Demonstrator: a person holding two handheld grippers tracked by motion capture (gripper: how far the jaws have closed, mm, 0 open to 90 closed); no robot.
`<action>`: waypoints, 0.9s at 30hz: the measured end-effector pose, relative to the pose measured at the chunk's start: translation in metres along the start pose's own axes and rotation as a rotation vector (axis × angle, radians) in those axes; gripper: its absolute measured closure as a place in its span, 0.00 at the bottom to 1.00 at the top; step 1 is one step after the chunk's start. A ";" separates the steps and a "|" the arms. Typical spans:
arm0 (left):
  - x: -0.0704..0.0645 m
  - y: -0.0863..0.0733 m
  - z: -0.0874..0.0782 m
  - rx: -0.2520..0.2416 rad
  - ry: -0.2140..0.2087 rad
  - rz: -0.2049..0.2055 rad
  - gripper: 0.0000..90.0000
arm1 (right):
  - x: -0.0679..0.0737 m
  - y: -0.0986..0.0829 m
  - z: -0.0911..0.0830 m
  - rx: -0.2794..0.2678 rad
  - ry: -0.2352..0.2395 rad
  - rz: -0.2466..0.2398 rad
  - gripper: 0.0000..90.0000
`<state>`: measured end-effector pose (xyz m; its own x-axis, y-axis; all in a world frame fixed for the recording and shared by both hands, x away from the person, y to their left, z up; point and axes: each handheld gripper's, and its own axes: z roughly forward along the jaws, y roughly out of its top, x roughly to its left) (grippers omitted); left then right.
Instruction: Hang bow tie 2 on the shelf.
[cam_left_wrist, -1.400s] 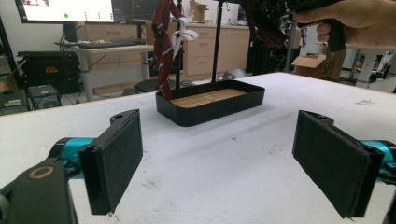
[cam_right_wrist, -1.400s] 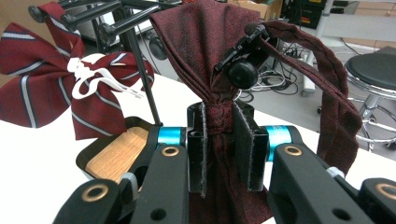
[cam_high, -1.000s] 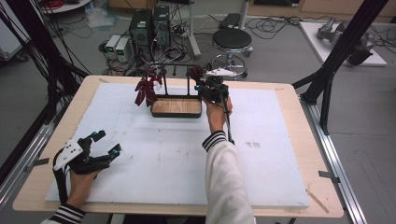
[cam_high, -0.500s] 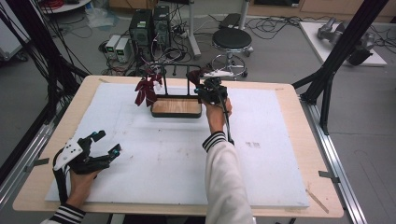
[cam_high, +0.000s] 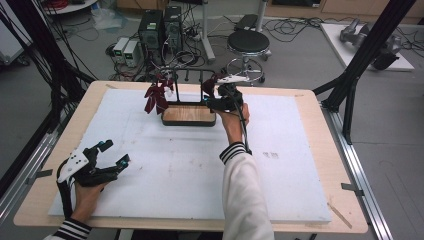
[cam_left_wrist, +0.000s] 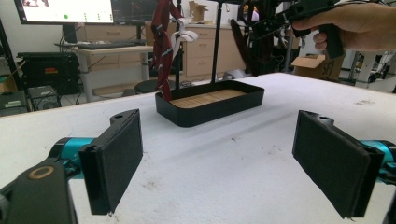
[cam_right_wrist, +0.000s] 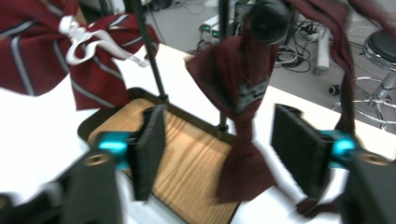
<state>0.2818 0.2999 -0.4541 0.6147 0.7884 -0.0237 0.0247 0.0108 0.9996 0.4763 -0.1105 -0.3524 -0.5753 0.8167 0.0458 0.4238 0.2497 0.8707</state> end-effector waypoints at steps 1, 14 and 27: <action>0.000 0.000 0.000 0.000 0.000 0.000 0.18 | 0.001 0.000 -0.001 0.001 0.004 -0.003 0.28; 0.000 0.000 0.000 0.004 0.004 0.008 0.18 | 0.014 -0.002 -0.069 -0.125 0.094 -0.038 0.13; -0.001 0.000 0.000 -0.001 0.006 0.014 0.18 | 0.010 -0.096 -0.183 -0.354 0.036 -0.053 0.13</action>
<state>0.2808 0.2990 -0.4540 0.6102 0.7922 -0.0099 0.0157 0.0004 0.9999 0.3016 -0.2211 -0.3455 -0.6169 0.7870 0.0075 0.1277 0.0907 0.9877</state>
